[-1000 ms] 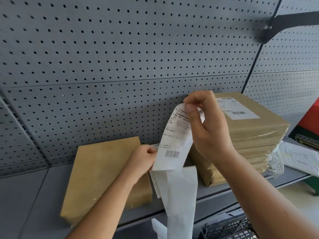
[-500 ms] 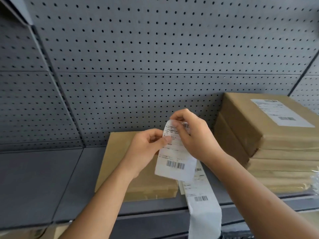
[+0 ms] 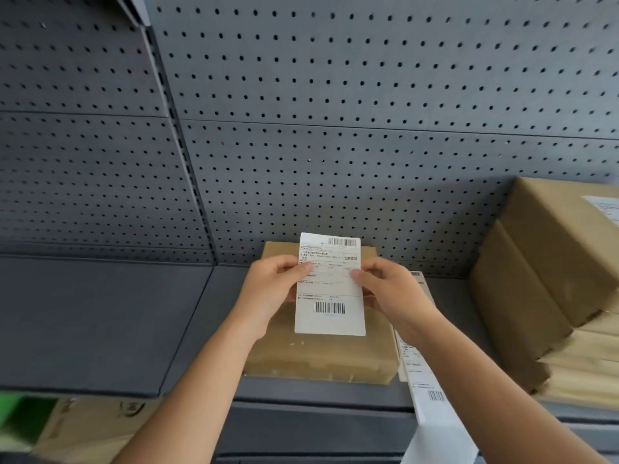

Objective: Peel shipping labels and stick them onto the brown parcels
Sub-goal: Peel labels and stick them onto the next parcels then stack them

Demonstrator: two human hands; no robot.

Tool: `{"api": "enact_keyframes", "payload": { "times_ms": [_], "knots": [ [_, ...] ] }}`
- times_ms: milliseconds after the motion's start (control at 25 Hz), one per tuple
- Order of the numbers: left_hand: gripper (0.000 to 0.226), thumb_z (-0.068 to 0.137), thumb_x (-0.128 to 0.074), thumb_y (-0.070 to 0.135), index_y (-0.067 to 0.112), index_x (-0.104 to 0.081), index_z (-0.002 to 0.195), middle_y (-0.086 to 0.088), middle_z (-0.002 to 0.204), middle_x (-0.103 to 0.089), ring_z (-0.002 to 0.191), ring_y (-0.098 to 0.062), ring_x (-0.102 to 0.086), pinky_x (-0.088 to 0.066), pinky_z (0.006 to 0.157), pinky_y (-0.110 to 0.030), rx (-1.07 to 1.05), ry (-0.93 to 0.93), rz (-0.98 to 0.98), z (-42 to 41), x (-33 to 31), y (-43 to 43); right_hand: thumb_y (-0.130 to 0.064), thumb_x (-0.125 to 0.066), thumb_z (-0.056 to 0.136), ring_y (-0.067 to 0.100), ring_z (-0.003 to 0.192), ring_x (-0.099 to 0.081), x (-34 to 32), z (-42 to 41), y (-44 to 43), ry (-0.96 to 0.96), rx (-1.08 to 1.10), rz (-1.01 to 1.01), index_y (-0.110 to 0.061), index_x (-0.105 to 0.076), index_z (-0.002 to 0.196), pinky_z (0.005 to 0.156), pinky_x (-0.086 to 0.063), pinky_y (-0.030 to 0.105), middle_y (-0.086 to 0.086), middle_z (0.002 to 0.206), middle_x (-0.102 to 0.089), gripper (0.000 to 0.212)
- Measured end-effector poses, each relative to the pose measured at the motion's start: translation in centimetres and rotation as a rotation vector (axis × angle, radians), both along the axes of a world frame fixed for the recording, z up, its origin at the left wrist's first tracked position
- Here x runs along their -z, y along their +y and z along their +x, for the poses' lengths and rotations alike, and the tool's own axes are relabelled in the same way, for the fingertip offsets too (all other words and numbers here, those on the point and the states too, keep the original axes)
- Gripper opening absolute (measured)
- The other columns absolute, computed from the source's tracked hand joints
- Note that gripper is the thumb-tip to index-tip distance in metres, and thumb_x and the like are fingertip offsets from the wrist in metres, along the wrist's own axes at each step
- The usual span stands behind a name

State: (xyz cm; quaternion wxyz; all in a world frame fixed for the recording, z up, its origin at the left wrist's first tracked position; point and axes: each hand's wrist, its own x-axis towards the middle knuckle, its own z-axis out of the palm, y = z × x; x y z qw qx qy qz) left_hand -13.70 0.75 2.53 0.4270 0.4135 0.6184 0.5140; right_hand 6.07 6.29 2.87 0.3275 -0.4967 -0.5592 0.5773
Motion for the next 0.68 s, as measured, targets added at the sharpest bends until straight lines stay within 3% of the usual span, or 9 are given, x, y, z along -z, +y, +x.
{"api": "enact_keyframes", "payload": {
  "times_ms": [240, 360, 440, 560, 680],
  "knots": [
    [0.012, 0.095, -0.068, 0.019, 0.019, -0.08, 0.096, 0.008, 0.089, -0.08, 0.085, -0.013, -0.077, -0.064, 0.079, -0.039, -0.018, 0.283, -0.044, -1.6, 1.8, 1.0, -0.018, -0.062, 0.097, 0.027, 0.086, -0.074, 1.6, -2.3, 0.9, -0.225, 0.063, 0.115, -0.013, -0.067, 0.1, 0.076, -0.063, 0.044, 0.01, 0.094, -0.075, 0.007],
    [0.012, 0.093, -0.07, 0.022, 0.018, -0.082, 0.093, 0.01, 0.086, -0.08, 0.079, -0.008, -0.074, -0.062, 0.081, -0.04, -0.021, 0.42, -0.051, -1.8, 2.4, 1.8, -0.021, -0.065, 0.095, 0.022, 0.081, -0.071, 2.2, -3.0, 1.3, -0.355, 0.095, 0.21, -0.019, -0.064, 0.102, 0.075, -0.061, 0.045, 0.004, 0.083, -0.072, 0.008],
    [0.013, 0.094, -0.07, 0.023, 0.016, -0.082, 0.094, 0.01, 0.088, -0.08, 0.078, -0.006, -0.073, -0.061, 0.079, -0.036, -0.01, 0.491, -0.065, -1.8, 2.6, 2.2, -0.02, -0.065, 0.095, 0.01, 0.072, -0.063, 2.5, -3.3, 1.4, -0.413, 0.103, 0.256, -0.016, -0.06, 0.11, 0.065, -0.055, 0.033, -0.006, 0.069, -0.062, 0.016],
    [0.016, 0.095, -0.069, 0.023, 0.014, -0.081, 0.098, 0.006, 0.093, -0.08, 0.076, -0.004, -0.07, -0.053, 0.064, -0.018, 0.015, 0.581, -0.087, -1.7, 2.8, 2.8, -0.018, -0.065, 0.095, 0.002, 0.068, -0.053, 2.9, -3.3, 1.3, -0.474, 0.11, 0.3, -0.016, -0.053, 0.119, 0.055, -0.036, 0.02, -0.011, 0.068, -0.054, 0.027],
    [0.017, 0.095, -0.07, 0.023, 0.01, -0.081, 0.093, 0.0, 0.091, -0.08, 0.079, -0.012, -0.071, -0.056, 0.067, -0.026, 0.013, 0.645, -0.098, -1.5, 2.8, 3.1, -0.017, -0.064, 0.095, 0.001, 0.069, -0.051, 3.1, -3.5, 1.4, -0.513, 0.105, 0.293, -0.017, -0.049, 0.121, 0.053, -0.034, 0.019, -0.006, 0.078, -0.056, 0.03]
  ]
}}
